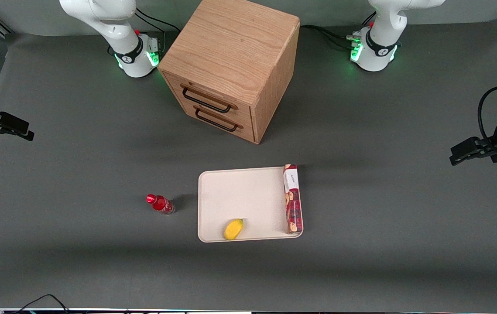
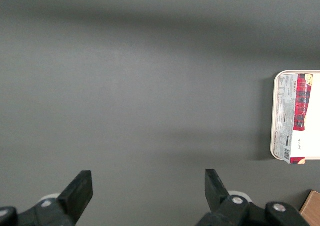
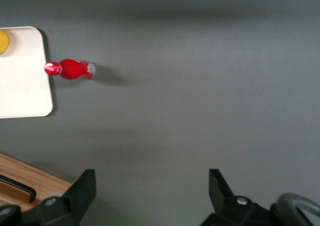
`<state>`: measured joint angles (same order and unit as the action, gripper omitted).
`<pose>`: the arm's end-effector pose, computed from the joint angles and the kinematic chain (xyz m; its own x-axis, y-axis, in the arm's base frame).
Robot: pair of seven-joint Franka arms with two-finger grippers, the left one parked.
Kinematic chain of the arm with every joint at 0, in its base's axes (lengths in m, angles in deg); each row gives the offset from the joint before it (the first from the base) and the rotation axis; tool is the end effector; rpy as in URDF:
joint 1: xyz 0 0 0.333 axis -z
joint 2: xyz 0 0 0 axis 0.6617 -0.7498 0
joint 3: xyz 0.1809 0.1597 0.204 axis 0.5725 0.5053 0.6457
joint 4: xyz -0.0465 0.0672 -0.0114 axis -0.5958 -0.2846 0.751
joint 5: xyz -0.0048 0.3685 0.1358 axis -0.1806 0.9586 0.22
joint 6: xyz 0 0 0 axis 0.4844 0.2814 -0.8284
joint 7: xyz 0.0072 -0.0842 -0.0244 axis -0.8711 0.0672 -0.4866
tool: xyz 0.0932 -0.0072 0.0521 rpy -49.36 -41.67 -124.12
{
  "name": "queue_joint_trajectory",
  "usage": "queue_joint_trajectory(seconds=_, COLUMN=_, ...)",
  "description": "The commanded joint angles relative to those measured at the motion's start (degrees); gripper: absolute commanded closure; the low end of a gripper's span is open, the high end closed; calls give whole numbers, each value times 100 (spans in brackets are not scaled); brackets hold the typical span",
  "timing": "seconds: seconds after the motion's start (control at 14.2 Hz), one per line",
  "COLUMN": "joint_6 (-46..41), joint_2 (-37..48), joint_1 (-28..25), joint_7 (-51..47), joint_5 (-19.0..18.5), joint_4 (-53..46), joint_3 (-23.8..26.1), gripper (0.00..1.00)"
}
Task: Place coke bottle on tray
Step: 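Move the open right gripper toward the red Coca-Cola bottle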
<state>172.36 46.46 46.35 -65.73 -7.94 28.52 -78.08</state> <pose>0.5695 -0.0348 0.6149 0.9995 -0.0187 -0.0238 -0.0187 -0.9998 0.0003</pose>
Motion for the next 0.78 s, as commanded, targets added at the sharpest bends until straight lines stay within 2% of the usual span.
queue_joint_trajectory(seconds=0.0, joint_6=62, joint_2=199, joint_1=-79, joint_7=-121, joint_5=112, joint_4=108, joint_3=-9, gripper=0)
queue_joint_trajectory(seconds=0.35, joint_6=9, joint_2=165, joint_1=-271, joint_7=-94, joint_5=-62, joint_4=20, joint_3=148, gripper=0)
queue_joint_trajectory(seconds=0.49, joint_6=9, joint_2=-123, joint_1=-272, joint_7=-321, joint_5=-116, joint_4=-330, joint_3=708, gripper=0)
queue_joint_trajectory(seconds=0.71, joint_6=35, joint_2=-958, joint_1=-272, joint_7=-1375, joint_5=-335, joint_4=-972, joint_3=1473, gripper=0)
